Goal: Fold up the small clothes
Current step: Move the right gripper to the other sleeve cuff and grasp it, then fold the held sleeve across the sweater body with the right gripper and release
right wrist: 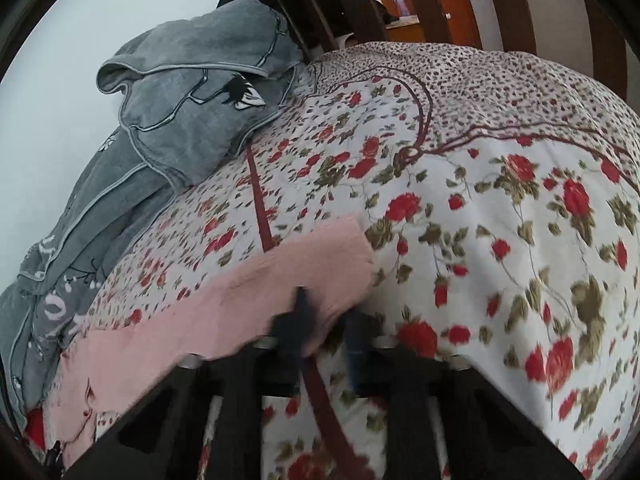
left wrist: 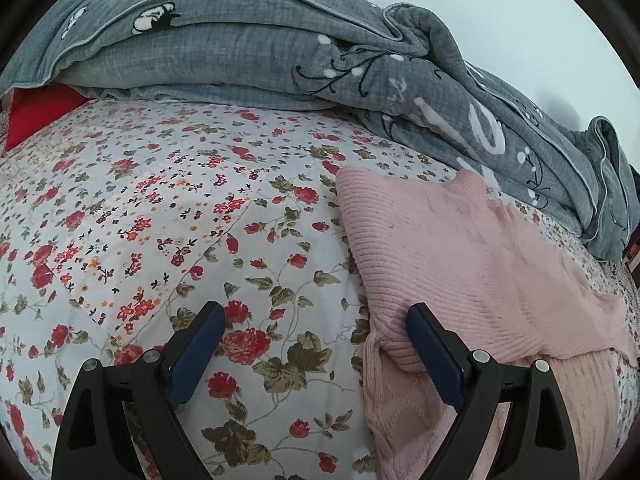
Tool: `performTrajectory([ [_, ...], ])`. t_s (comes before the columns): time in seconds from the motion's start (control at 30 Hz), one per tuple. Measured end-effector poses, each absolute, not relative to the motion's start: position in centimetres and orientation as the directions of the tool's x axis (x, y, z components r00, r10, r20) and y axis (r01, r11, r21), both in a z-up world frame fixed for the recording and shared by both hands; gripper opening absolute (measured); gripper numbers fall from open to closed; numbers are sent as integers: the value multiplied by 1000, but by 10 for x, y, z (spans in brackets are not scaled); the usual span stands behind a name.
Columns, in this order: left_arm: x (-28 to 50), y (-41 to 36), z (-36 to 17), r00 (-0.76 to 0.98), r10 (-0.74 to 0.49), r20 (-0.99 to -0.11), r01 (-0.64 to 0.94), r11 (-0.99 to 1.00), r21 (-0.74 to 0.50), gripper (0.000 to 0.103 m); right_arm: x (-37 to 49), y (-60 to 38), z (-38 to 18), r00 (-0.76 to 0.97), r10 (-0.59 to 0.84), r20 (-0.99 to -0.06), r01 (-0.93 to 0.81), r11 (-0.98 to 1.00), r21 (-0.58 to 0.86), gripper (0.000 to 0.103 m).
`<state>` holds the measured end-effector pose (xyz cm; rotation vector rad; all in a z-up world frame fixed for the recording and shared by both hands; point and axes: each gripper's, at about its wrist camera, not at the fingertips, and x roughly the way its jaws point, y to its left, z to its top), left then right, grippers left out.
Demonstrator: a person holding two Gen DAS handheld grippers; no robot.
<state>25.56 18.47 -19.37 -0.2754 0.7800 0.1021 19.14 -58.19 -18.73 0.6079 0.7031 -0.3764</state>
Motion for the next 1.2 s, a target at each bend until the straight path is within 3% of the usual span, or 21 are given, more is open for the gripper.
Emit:
performTrajectory([
  [0.27, 257, 189, -194, 715, -45, -697, -179, 953, -245, 92, 200, -553, -140, 718, -233, -656, 514, 813, 273, 6],
  [0.53, 254, 196, -193, 734, -95, -673, -166, 935, -313, 93, 218, -466, -49, 824, -260, -502, 399, 897, 189, 6],
  [0.73, 244, 208, -185, 739, -103, -666, -186, 918, -349, 93, 237, -345, 5, 906, -148, -397, 224, 963, 151, 6],
  [0.97, 209, 262, -177, 733, 31, -679, -291, 917, -272, 93, 249, -170, 23, 934, 76, -348, -55, 996, 68, 6],
  [1.13, 192, 284, -187, 749, 46, -662, -294, 917, -269, 93, 266, -47, -10, 887, 243, -392, -248, 968, 37, 5],
  [1.2, 191, 286, -190, 758, 27, -651, -283, 914, -291, 94, 279, 0, -39, 844, 292, -449, -309, 950, 36, 5],
])
